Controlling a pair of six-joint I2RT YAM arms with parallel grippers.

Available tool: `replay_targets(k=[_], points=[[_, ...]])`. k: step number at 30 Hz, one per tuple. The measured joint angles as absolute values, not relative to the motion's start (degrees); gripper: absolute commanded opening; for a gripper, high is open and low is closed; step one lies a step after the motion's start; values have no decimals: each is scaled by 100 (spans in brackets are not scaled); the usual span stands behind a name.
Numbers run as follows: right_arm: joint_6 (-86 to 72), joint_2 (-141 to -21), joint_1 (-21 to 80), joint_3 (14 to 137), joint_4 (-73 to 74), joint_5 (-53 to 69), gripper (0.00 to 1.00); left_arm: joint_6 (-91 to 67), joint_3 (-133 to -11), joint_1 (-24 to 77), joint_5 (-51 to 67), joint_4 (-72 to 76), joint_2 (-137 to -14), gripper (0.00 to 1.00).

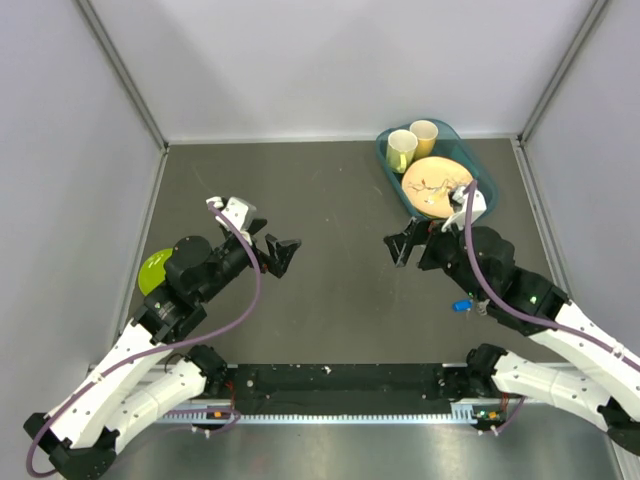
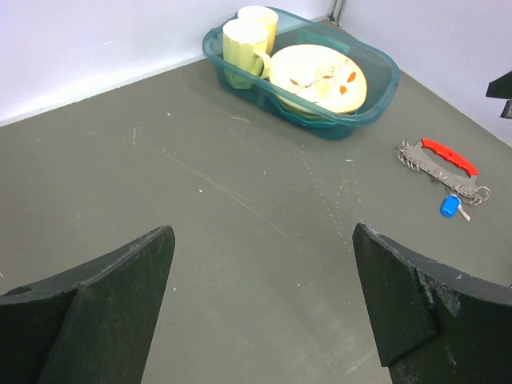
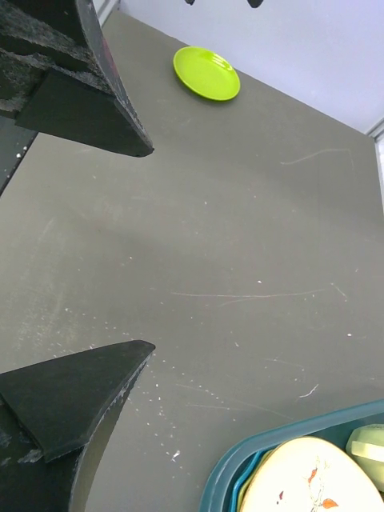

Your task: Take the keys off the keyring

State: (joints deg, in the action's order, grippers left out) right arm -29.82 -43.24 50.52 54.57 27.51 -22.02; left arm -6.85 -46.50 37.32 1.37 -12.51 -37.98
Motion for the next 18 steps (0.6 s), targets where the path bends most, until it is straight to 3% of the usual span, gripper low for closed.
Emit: replay_targets(k=[18], points=[[-3240, -4276, 5052, 5457, 2871, -2766, 98, -666, -4650, 3734, 134, -1251, -3798, 98]])
